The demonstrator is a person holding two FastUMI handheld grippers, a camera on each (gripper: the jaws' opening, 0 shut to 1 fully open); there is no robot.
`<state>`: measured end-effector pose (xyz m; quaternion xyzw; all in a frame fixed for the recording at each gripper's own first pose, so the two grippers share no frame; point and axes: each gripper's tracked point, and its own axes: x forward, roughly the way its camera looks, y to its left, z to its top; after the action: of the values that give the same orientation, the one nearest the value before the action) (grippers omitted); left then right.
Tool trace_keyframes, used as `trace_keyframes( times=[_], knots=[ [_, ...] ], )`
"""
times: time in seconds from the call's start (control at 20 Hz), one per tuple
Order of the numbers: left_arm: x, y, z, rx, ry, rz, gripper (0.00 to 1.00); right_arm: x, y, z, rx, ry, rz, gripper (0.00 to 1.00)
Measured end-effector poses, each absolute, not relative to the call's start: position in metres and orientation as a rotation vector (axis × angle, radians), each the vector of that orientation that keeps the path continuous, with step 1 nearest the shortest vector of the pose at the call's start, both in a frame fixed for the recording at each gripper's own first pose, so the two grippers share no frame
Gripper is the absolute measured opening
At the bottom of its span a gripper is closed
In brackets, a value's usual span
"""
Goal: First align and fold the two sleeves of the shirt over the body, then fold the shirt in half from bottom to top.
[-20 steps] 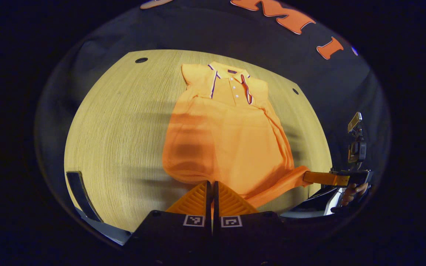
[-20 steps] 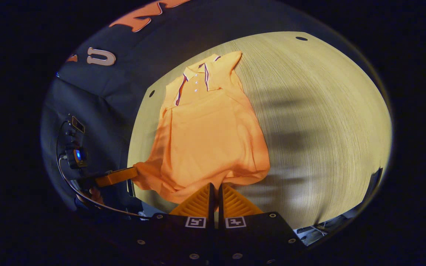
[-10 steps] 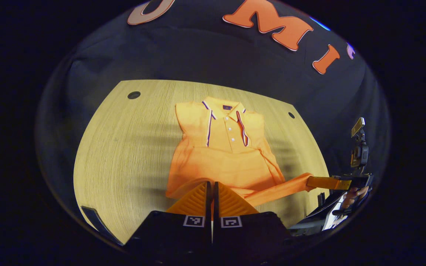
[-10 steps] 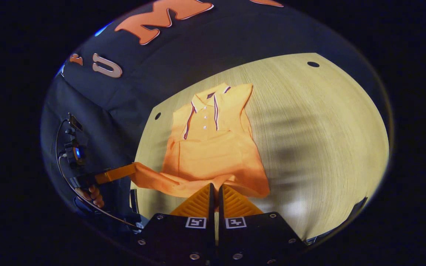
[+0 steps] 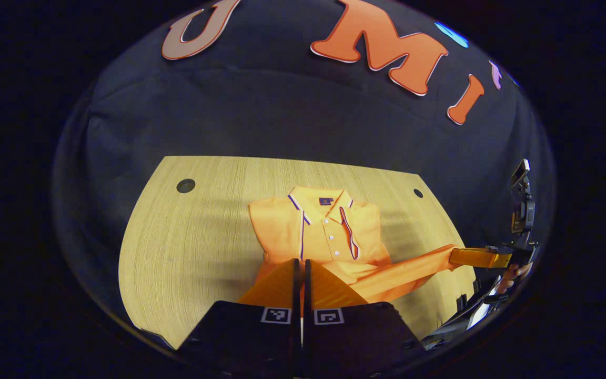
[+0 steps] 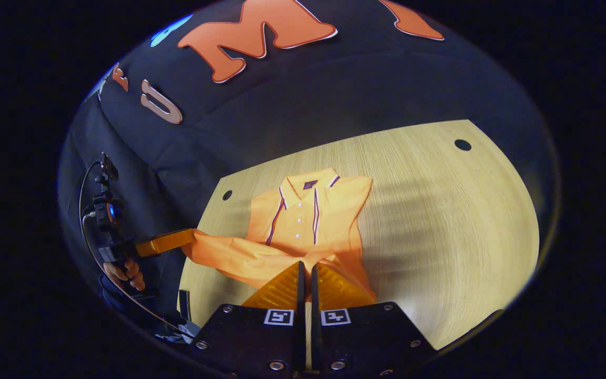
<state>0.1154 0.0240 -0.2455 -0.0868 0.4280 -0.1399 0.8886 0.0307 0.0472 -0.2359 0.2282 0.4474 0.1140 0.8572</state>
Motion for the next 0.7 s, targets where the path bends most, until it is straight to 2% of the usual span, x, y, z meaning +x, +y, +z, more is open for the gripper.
trace_keyframes(
  times=[0.15, 0.25, 0.4, 0.5, 0.55, 0.6, 0.7],
  knots=[
    [0.148, 0.032, -0.243, -0.157, 0.844, -0.27, 0.01, 0.062, 0.044, -0.23, 0.471, 0.911, 0.229, 0.05],
    [0.147, 0.025, -0.254, -0.146, 0.888, -0.309, 0.01, 0.075, 0.046, -0.238, 0.454, 0.92, 0.223, 0.02],
    [0.131, 0.021, -0.288, -0.144, 1.023, -0.32, 0.01, 0.076, 0.05, -0.259, 0.416, 0.964, 0.222, 0.01],
    [0.104, 0.02, -0.305, -0.188, 1.168, -0.316, 0.04, 0.075, 0.046, -0.273, 0.4, 0.994, 0.198, 0.01],
    [0.094, 0.019, -0.307, -0.209, 1.221, -0.318, 0.14, 0.072, 0.046, -0.282, 0.408, 1.026, 0.188, 0.01],
    [0.091, 0.02, -0.318, -0.215, 1.258, -0.311, 0.4, 0.066, 0.045, -0.292, 0.418, 1.066, 0.182, 0.01],
    [0.09, 0.031, -0.323, -0.219, 1.315, -0.298, 0.52, 0.058, 0.048, -0.312, 0.431, 1.132, 0.163, 0.01]
  ],
)
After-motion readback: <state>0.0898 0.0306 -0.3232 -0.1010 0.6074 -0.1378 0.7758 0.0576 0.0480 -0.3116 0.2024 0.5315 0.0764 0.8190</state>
